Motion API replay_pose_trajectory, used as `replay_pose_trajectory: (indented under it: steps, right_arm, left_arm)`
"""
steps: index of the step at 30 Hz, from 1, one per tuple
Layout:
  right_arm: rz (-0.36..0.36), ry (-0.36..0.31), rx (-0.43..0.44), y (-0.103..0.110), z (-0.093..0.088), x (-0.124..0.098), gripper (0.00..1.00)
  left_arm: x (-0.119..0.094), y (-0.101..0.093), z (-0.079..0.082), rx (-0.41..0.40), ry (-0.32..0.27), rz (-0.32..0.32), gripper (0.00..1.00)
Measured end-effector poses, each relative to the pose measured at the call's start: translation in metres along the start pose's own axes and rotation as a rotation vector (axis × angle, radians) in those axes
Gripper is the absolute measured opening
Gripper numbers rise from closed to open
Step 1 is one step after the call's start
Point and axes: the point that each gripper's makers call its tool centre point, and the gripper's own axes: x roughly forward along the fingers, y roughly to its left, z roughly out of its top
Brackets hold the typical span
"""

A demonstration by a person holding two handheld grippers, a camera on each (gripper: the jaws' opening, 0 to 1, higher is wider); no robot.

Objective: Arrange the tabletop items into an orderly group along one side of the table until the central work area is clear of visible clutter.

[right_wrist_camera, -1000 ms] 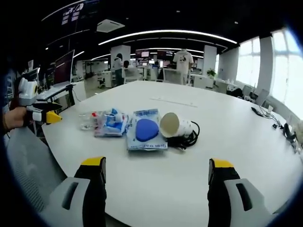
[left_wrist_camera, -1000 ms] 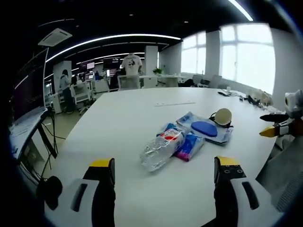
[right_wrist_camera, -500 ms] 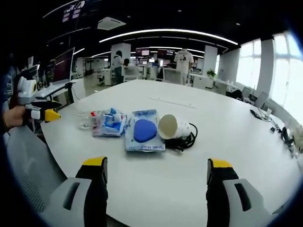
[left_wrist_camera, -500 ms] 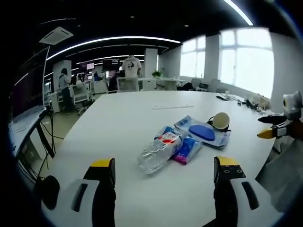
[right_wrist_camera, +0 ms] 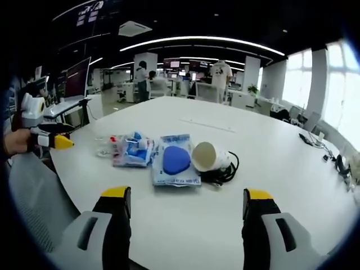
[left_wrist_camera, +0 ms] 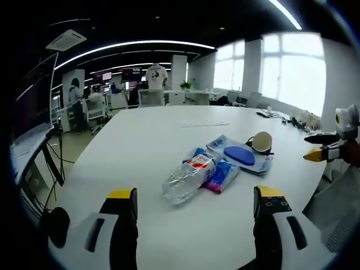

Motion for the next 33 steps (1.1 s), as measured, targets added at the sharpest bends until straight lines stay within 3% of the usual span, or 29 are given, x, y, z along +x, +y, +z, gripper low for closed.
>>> replay_pose_trajectory:
  steps: [5,17,23,30,33]
  right_arm:
    - [0.006,0.009,-0.020,0.002,-0.002,0.001,0.78]
    - [0.022,-0.027,0.027,0.004,0.003,0.000,0.78]
    - [0.019,-0.022,0.005,0.005,0.003,0.000,0.78]
    - [0.025,-0.021,0.020,0.004,0.001,0.001,0.77]
    - [0.027,-0.018,0.023,0.004,0.001,0.001,0.77]
  left_arm:
    - [0.000,-0.001,-0.001,0.010,0.009,-0.003,0.78]
    - [0.004,-0.004,-0.005,0.063,0.037,-0.009,0.77]
    - [0.003,-0.004,-0.003,0.033,0.022,-0.019,0.75]
    - [0.005,-0.010,-0.006,0.058,0.045,-0.045,0.73]
    - [0.006,-0.010,-0.006,0.033,0.047,-0.061,0.73]
